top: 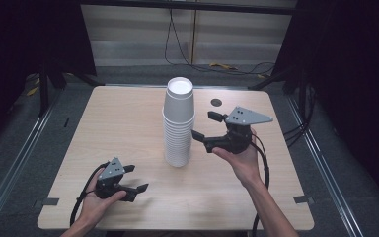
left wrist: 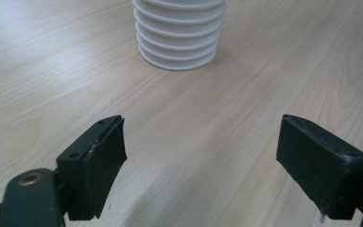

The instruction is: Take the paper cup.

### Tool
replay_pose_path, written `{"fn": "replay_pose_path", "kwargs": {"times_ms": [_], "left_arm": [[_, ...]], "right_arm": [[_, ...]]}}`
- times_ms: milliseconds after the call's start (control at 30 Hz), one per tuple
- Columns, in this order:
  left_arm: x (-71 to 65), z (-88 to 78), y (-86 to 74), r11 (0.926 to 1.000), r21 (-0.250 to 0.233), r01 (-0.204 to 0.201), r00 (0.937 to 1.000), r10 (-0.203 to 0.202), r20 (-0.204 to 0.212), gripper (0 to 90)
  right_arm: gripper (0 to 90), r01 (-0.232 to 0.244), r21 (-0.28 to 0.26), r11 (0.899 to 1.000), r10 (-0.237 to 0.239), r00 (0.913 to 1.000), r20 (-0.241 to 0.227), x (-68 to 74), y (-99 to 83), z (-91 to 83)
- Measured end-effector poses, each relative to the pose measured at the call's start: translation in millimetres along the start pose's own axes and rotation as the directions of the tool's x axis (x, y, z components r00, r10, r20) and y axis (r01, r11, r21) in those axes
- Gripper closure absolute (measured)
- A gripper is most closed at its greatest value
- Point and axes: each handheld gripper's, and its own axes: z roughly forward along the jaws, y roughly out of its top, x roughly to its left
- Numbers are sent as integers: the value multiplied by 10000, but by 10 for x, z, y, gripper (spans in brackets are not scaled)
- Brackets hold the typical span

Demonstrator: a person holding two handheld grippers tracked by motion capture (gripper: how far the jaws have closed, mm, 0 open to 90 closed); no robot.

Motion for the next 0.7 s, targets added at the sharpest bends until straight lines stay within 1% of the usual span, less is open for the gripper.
{"fn": "replay_pose_path", "kwargs": {"times_ms": [33, 100, 167, 233, 267, 300, 533, 700], "left_arm": [[3, 0, 0, 10000, 11, -14, 10000, 14, 1, 161], [2, -1, -1, 10000, -1, 2, 10000, -2, 2, 161], [-7, -5, -1, 10000, -34, 44, 10000, -44, -2, 161], [-10, -8, -1, 10000, -9, -8, 10000, 8, -24, 162], [-9, -9, -1, 10000, 15, -65, 10000, 65, -43, 162], [-13, -7, -4, 10000, 44, -20, 10000, 21, -36, 162], [-10, 5, -6, 10000, 60, -25, 10000, 25, -22, 162], [-16, 1, -4, 9999, 77, -79, 10000, 79, -37, 162]], "right_arm": [[170, 54, 36, 10000, -54, 10000, -39, -6, 33, 5], [164, -95, 140, 9999, 99, 9996, -271, -21, 111, 23], [158, -82, 308, 9995, 93, 9994, -336, -21, 182, 49], [159, -141, 352, 9993, 158, 9986, -495, -25, 220, 72], [159, -129, 383, 9992, 149, 9985, -521, -30, 238, 85], [159, -126, 362, 9993, 147, 9981, -595, -36, 256, 100], [158, 19, 459, 9989, 12, 9977, -680, -105, 420, 158], [174, 74, 782, 9969, 5, 9949, -1008, -134, 551, 233]]}}
